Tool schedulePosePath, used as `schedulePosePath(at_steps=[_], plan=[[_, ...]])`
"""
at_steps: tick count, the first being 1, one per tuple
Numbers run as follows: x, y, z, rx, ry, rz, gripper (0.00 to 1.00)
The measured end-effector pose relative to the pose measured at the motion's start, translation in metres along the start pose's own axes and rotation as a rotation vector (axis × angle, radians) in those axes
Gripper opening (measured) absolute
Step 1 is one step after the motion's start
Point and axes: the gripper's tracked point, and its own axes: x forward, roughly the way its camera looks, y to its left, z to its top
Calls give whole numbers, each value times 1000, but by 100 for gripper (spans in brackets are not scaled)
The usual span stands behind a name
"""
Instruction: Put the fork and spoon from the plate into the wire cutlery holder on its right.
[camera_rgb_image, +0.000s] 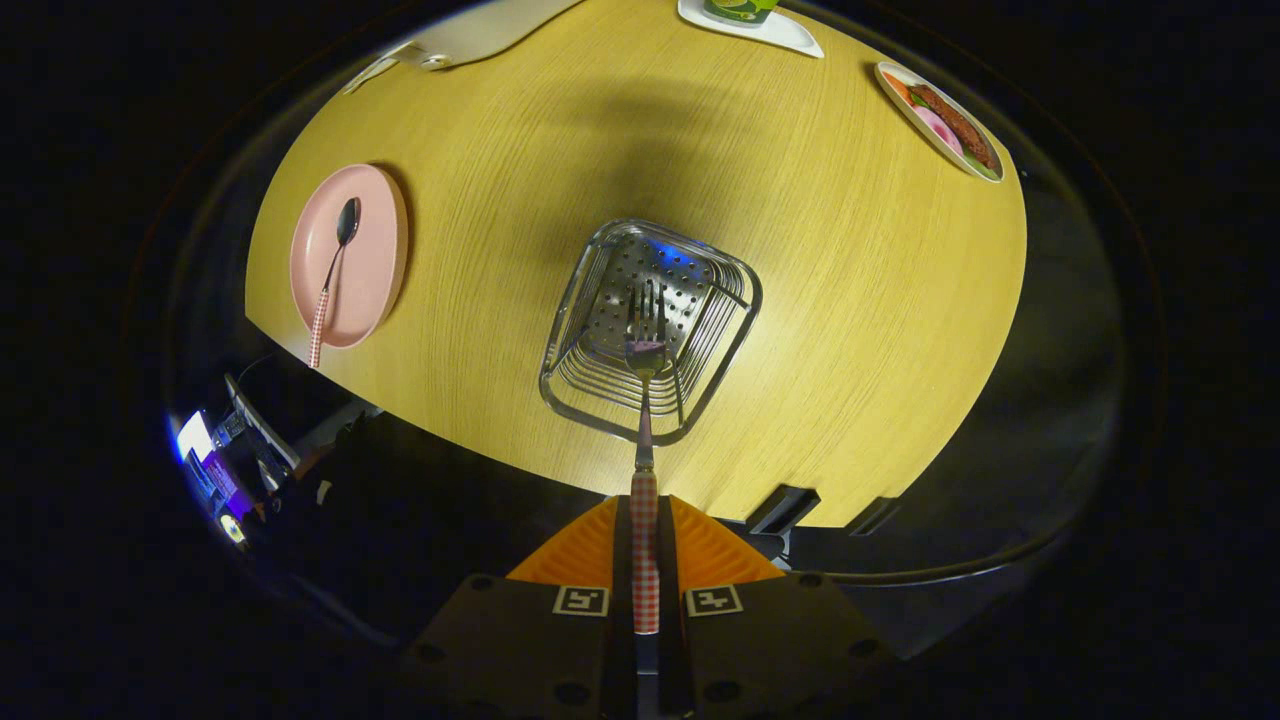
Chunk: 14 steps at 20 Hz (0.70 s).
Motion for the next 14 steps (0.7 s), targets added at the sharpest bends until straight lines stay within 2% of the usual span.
schedulePosePath(at_steps=[7, 14], plan=[[-2, -2, 14, 12, -25, 16, 18], [-36, 2, 26, 99, -259, 73, 17]])
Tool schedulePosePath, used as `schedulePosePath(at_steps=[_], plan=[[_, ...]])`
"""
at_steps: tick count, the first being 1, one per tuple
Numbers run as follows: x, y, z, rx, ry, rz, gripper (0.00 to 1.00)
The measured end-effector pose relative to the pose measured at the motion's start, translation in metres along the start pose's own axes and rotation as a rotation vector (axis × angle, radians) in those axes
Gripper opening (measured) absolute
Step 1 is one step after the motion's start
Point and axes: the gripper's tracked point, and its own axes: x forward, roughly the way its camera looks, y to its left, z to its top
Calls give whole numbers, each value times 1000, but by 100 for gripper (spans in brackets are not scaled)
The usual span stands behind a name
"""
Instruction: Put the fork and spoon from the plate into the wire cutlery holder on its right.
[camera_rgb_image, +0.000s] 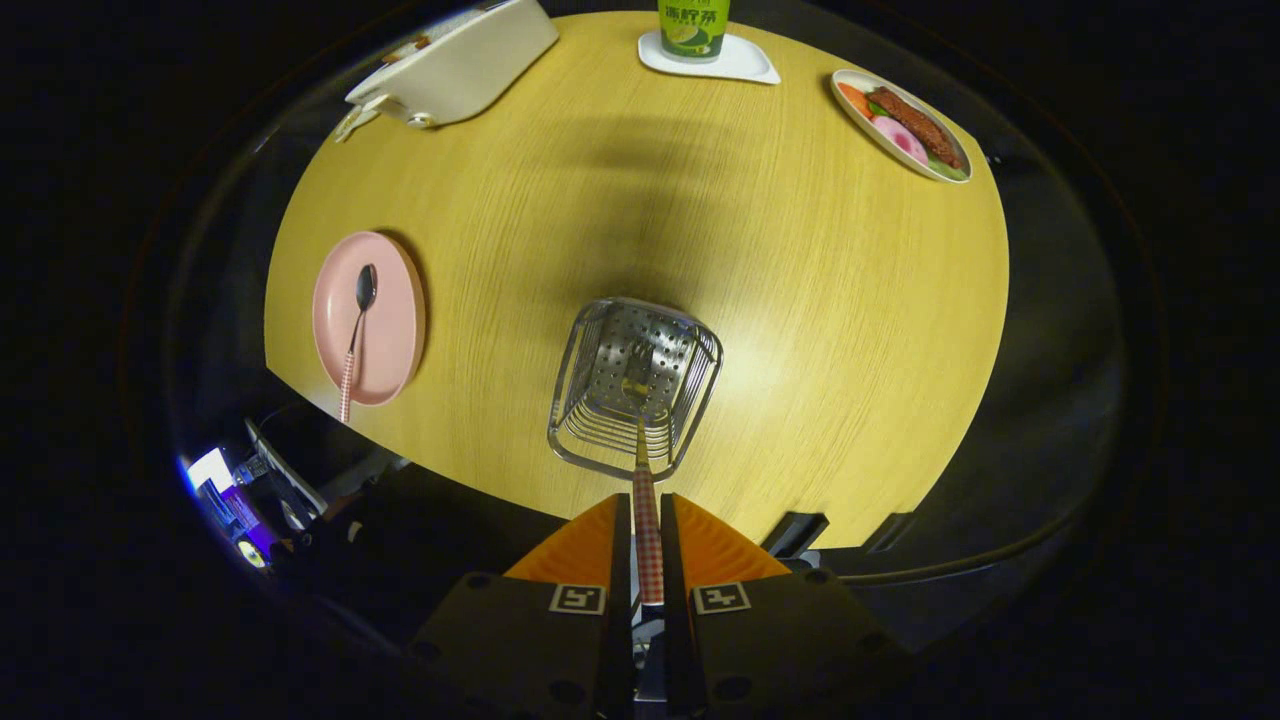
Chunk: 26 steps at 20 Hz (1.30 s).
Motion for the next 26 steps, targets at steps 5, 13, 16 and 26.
schedulePosePath(at_steps=[5, 13, 16, 26], plan=[[-35, 43, 10, 23, -198, 81, 18], [-35, 177, 16, 10, -306, 291, 36], [-14, 232, 20, 37, -293, 373, 38], [80, 317, 39, 133, -210, 330, 39]])
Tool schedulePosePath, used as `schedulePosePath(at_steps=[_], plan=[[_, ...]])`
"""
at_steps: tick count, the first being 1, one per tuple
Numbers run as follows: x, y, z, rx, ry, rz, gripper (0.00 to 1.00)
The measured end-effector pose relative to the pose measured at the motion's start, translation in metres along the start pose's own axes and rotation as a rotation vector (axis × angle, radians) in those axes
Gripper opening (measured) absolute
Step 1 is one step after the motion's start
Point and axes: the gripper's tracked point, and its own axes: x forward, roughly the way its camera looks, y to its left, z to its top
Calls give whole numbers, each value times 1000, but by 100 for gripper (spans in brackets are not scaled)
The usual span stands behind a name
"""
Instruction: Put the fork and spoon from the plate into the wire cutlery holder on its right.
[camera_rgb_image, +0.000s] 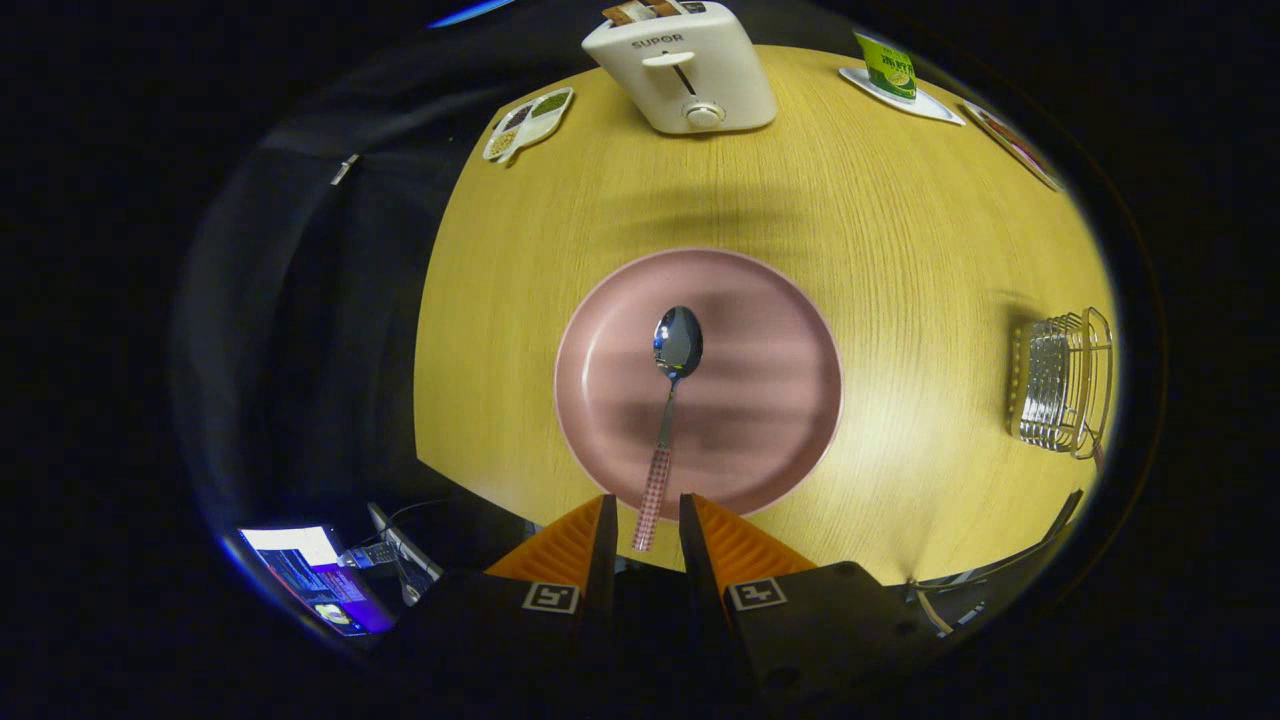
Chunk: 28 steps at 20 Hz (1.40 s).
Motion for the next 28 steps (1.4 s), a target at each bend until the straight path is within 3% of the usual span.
schedulePosePath(at_steps=[14, 15, 17, 24, 28], plan=[[72, -14, -14, 42, 60, -135, 39], [75, -15, -13, 37, 59, -135, 24], [73, -15, -12, 22, 68, -120, 13], [26, -17, -2, -3, 72, -10, 13], [-35, -29, 4, -46, 69, 45, 12]])
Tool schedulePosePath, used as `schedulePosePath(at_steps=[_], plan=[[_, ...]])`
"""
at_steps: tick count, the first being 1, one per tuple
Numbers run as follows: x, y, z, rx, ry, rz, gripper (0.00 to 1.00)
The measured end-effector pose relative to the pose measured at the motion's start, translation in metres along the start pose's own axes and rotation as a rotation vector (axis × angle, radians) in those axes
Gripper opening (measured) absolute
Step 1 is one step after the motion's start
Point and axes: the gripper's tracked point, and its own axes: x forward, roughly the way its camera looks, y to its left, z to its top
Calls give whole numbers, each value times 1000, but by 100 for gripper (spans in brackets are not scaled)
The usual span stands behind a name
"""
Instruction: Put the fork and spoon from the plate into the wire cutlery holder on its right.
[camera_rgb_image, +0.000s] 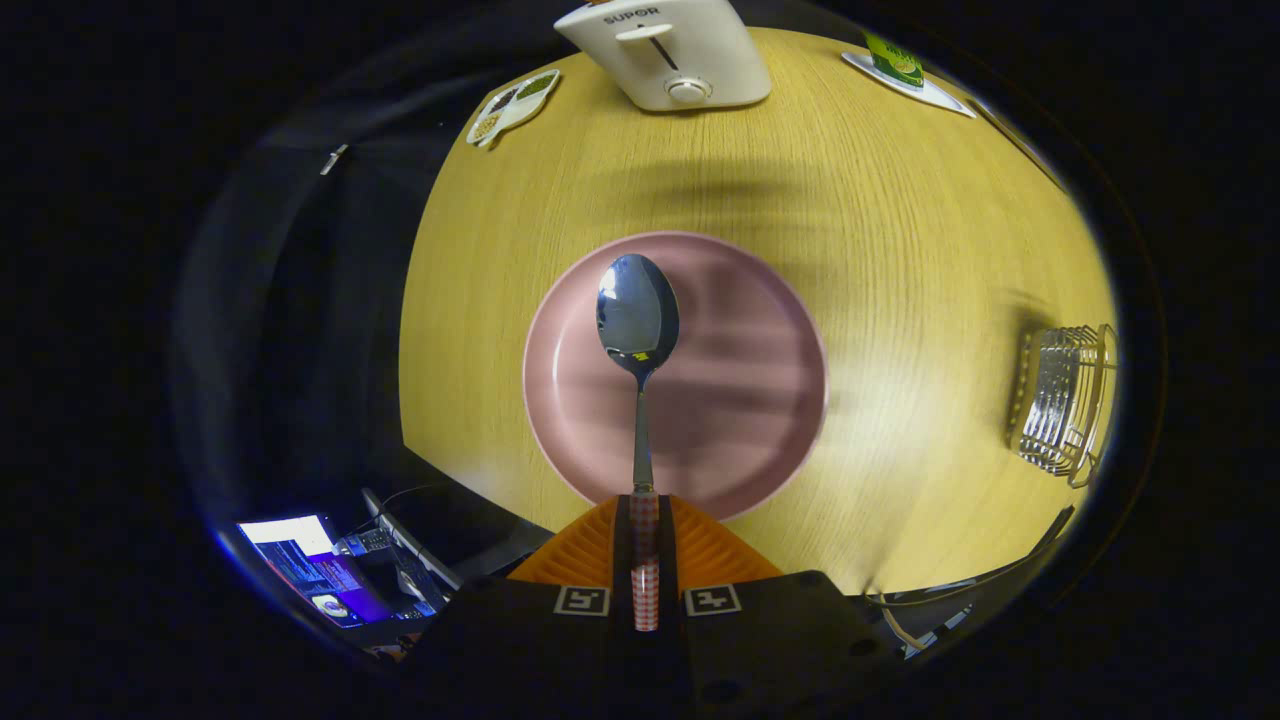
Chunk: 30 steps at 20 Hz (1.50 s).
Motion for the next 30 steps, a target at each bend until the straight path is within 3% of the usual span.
schedulePosePath(at_steps=[7, 14, 22, 30], plan=[[-116, -73, -6, -76, 22, -48, 13], [-184, -169, -36, -71, 168, -167, 13], [-196, -227, -49, -24, 451, -246, 12], [-196, -232, -47, 13, 688, -266, 13]])
